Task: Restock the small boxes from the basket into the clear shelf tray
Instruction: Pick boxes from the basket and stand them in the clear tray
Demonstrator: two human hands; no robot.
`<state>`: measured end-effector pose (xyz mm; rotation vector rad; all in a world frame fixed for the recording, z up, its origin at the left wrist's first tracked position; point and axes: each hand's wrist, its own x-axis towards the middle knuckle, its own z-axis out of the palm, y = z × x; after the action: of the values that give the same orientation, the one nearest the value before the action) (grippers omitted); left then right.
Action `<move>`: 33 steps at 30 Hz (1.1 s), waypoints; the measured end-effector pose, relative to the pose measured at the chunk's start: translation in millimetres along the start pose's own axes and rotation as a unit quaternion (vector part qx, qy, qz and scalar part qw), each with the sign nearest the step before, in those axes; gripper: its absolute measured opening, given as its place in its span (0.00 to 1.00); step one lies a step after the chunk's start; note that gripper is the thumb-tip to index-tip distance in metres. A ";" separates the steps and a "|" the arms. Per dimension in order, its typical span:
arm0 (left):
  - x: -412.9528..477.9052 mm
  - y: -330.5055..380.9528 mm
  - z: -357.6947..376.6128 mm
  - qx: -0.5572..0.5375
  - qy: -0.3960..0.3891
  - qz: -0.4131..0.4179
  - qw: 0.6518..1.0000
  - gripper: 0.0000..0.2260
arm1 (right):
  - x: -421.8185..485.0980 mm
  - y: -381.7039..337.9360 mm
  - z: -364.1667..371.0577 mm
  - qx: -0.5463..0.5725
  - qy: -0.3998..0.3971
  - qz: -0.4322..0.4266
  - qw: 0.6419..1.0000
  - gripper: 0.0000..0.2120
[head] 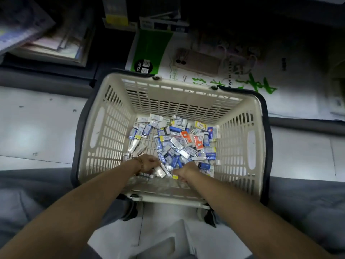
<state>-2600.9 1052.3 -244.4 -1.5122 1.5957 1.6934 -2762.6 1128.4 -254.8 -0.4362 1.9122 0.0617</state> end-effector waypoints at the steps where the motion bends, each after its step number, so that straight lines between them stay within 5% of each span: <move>1: 1.4 -1.1 1.1 -0.014 0.008 -0.002 1.000 0.17 | 1.0 -1.0 2.1 0.004 0.010 0.010 1.000 0.39; 8: 7.8 -5.2 3.7 0.023 0.003 0.044 0.999 0.15 | 2.9 -1.7 5.0 0.155 -0.016 0.043 0.987 0.44; 11: 13.5 -5.3 2.5 0.025 0.029 0.078 0.996 0.13 | -1.2 -5.0 5.3 0.252 -0.065 0.045 0.964 0.35; 18: 21.9 -11.0 2.1 0.000 0.029 0.062 0.998 0.08 | -3.0 -9.0 18.0 0.225 -0.099 -0.029 0.969 0.19; 28: 30.6 -6.7 -2.0 -0.024 0.026 -0.024 0.999 0.10 | -3.2 -7.6 18.7 0.116 -0.094 -0.138 0.979 0.22; 33: 17.6 9.0 -11.0 -0.056 0.045 0.002 0.997 0.15 | -17.9 -18.8 -4.8 0.172 -0.182 -0.157 0.955 0.18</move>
<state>-2609.8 1033.3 -252.6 -1.6623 1.5718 1.7673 -2755.2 1114.6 -233.6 -0.4507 1.4358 -0.3725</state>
